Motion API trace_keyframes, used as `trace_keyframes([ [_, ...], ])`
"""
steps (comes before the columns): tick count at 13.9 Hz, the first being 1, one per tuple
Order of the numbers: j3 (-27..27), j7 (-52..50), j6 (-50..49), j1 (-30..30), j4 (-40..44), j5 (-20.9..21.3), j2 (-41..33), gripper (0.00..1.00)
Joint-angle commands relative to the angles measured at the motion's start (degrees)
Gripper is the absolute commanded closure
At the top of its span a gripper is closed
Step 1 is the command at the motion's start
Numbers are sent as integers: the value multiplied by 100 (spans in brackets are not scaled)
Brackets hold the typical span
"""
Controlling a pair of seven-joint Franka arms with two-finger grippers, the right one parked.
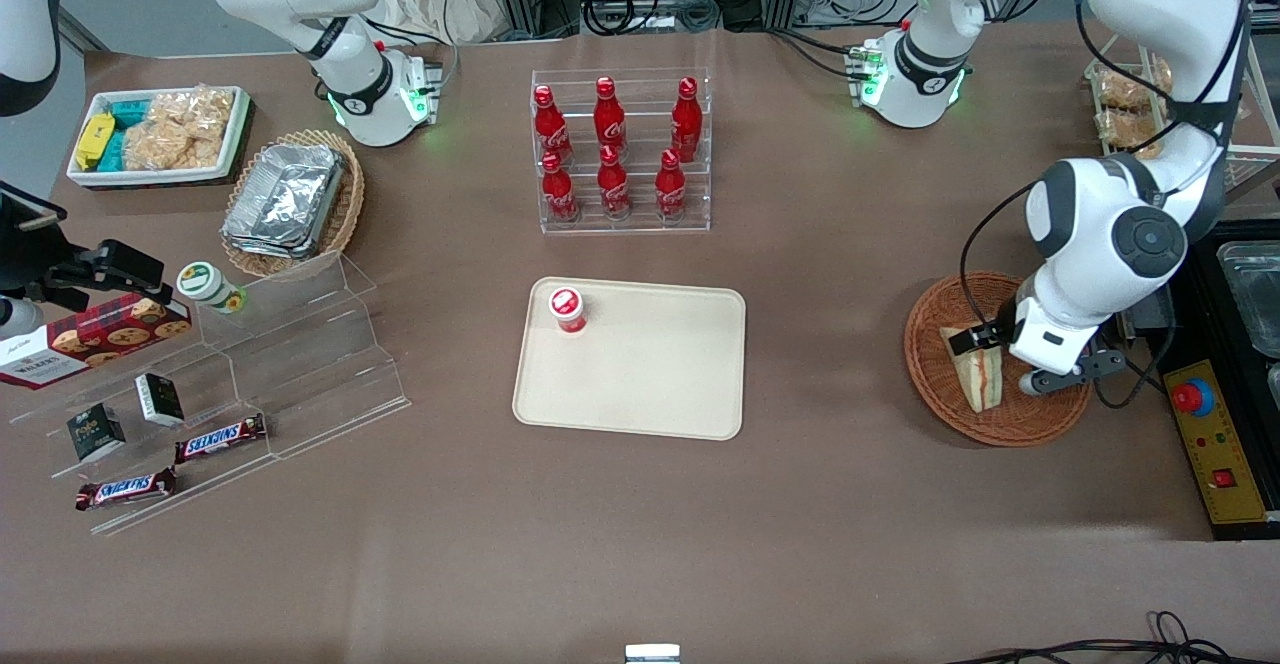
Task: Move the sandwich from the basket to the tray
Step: 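Lower the left gripper over the wrapped sandwich and close on it, then lift the sandwich out of the basket with the left gripper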
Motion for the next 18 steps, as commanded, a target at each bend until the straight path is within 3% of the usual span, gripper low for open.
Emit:
trace_keyframes([
  [1, 34, -5, 393, -14, -84, 60, 231, 0],
  [3, 34, 12, 464, 3, -110, 78, 275, 20],
  [5, 42, 21, 456, 12, -163, 78, 232, 56],
  [6, 51, 82, 412, 21, -154, 78, 197, 69],
  [8, 43, 197, 133, 21, -102, 78, -101, 86],
  [11, 16, 197, -1227, -40, 458, 61, -891, 90],
  [13, -10, 232, -2377, -84, 1265, -9, -1191, 91],
  [16, -378, 154, -4399, -146, 2952, -54, -1166, 94],
  [18, -711, -126, -5166, -146, 3649, -45, -1166, 95],
])
